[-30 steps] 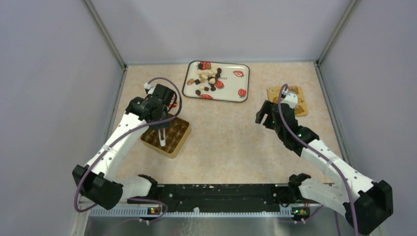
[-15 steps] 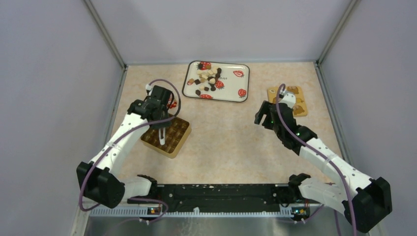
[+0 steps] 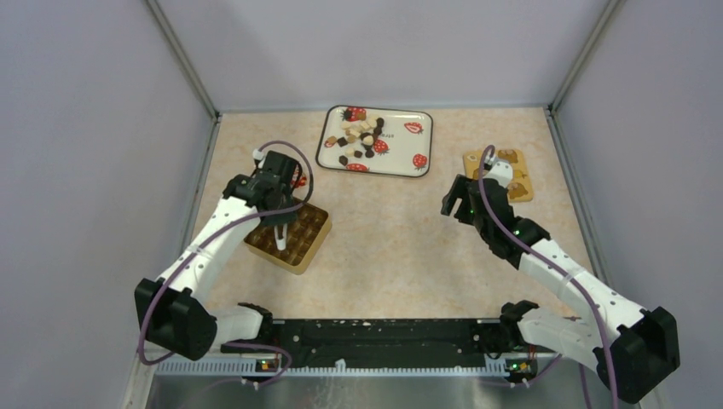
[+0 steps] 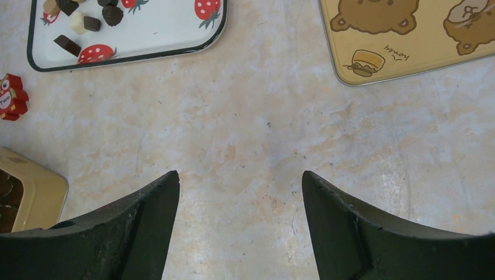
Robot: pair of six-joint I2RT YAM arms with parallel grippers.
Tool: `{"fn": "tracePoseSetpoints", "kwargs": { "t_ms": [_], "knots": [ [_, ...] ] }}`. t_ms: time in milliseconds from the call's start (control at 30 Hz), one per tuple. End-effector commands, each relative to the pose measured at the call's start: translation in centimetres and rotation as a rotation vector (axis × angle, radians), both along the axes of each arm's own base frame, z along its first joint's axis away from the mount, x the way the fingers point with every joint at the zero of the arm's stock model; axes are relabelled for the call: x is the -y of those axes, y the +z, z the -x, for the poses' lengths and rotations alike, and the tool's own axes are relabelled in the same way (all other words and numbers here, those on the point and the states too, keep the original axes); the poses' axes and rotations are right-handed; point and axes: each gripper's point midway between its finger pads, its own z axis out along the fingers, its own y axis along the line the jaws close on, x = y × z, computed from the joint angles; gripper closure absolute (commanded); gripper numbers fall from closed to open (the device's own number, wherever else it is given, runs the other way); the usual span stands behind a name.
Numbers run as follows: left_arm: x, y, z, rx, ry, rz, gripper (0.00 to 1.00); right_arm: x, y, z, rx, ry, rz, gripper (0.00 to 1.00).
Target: Pack the chocolate
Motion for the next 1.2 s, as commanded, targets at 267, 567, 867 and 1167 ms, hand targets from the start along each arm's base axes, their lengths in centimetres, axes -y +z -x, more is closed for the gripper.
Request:
{"fn": "tracePoseSetpoints", "kwargs": {
  "t_ms": [267,567,867,1167],
  "knots": [
    [-0.1,2.8,-0.7,0.1,0.009,0.024,0.66,-0.2,2.2,-0.2,0.057,-0.005,-0.049,0.25],
    [5.2,7.3,-4.2,0.24,-0.191,0.227,0.81,0.0,2.2,-0.1,0.062,-0.014,-0.052,0.25],
    [10.5,7.6,-10.7,0.282,-0.302,0.304,0.78,0.6,2.7,0.1,0.068,-0.031,-0.038,0.25],
    [12.0,4.3,-14.9,0.241,-0.245,0.305,0.68,1.4,3.1,0.5,0.073,-0.057,-0.026,0.25]
  ]
}}
